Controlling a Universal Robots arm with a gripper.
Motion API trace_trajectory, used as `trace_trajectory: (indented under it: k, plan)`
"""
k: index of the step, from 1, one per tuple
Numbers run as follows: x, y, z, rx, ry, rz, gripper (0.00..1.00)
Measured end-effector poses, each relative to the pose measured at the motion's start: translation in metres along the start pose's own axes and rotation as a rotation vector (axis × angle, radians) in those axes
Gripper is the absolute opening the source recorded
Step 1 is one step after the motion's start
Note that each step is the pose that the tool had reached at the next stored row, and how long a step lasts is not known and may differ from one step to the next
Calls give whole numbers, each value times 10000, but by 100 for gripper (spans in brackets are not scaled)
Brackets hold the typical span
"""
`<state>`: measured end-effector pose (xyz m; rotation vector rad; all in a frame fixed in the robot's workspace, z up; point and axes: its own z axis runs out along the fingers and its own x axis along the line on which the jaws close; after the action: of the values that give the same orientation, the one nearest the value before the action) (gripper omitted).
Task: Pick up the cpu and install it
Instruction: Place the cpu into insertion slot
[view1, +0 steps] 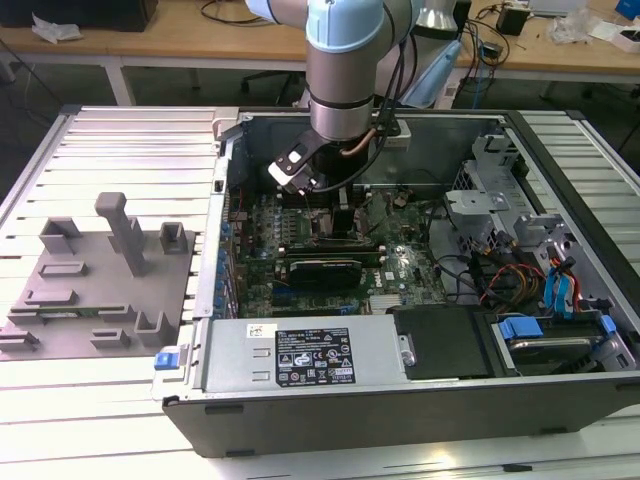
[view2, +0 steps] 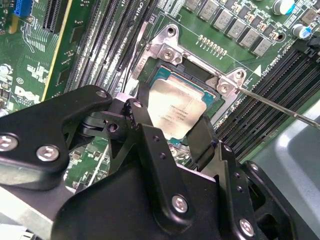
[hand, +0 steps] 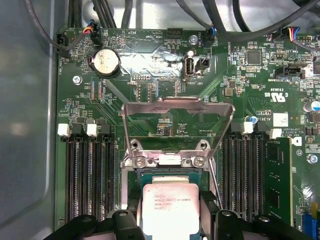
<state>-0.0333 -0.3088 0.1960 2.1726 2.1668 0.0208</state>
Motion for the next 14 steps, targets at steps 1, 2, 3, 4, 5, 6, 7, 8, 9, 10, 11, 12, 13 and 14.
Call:
trace_trajectory:
  k: [1, 2, 3, 4, 5, 6, 7, 8, 9, 10, 11, 12, 13, 14]
  plan:
    - [0, 0, 0, 0, -4, -1, 56]
    - [2, 0, 3, -3, 12, 1, 56]
    - [1, 0, 2, -1, 9, 0, 62]
    - [1, 0, 1, 0, 5, 0, 62]
    - [0, 0, 0, 1, 3, 0, 62]
    - [0, 0, 0, 2, 2, 0, 62]
    - [0, 0, 0, 3, 1, 0, 62]
    - [2, 0, 0, 3, 3, -1, 62]
    - [3, 1, 0, 2, 6, 0, 62]
    - [6, 2, 0, 2, 6, 0, 62]
    - [7, 3, 0, 3, 6, 0, 62]
    - [8, 3, 0, 3, 6, 0, 62]
    - [12, 5, 0, 2, 6, 1, 62]
    - [12, 8, 0, 2, 6, 1, 62]
